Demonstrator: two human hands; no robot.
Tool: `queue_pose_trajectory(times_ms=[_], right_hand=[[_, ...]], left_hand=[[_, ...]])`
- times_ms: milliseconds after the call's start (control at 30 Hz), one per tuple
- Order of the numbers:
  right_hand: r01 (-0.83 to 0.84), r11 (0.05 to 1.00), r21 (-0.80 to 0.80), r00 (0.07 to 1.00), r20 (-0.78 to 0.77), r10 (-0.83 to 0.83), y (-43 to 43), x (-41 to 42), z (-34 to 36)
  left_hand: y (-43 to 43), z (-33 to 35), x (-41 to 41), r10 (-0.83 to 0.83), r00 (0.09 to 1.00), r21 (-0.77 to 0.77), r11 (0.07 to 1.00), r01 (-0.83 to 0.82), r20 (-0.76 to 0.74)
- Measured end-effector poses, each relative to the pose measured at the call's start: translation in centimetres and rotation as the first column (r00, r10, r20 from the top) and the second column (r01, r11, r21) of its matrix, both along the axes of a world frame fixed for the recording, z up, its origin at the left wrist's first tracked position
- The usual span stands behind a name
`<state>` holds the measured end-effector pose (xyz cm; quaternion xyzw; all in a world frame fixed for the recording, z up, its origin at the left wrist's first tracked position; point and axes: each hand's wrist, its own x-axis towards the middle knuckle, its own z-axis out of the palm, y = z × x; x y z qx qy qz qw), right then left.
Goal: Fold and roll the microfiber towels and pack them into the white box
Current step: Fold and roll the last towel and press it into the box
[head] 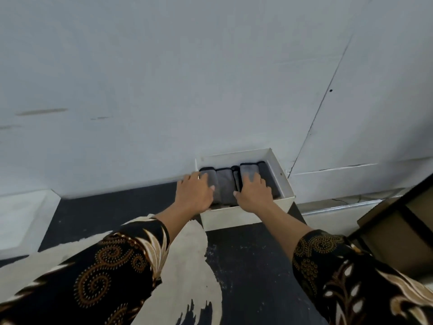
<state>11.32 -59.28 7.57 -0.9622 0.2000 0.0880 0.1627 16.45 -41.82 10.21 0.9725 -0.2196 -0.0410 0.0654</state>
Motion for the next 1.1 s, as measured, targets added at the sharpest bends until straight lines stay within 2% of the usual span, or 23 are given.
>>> queue_pose_trajectory(times_ms=[267, 467, 733, 1100], right_hand=[[0.074, 0.997, -0.011, 0.995, 0.063, -0.073, 9.7, -4.9, 3.4], [0.012, 0.999, 0.031, 0.994, 0.109, -0.015, 19.8, -5.8, 5.0], [-0.159, 0.987, -0.011, 0.969, 0.189, 0.159, 28.6, -3.6, 5.6], [-0.431, 0.902, -0.013, 0.901, 0.047, 0.432, 41.8, 0.7, 2.8]], left_hand=[[10.4, 2.4, -3.6, -0.004, 1.0, 0.053, 0.999, 0.006, -0.03], [20.2, 4.2, -5.4, 0.072, 0.997, 0.063, 0.996, -0.071, -0.013], [29.9, 4.6, -6.2, 0.25, 0.968, 0.087, 0.964, -0.251, 0.022], [47.2, 1.8, -6.4, 0.528, 0.848, 0.199, 0.837, -0.51, -0.047]])
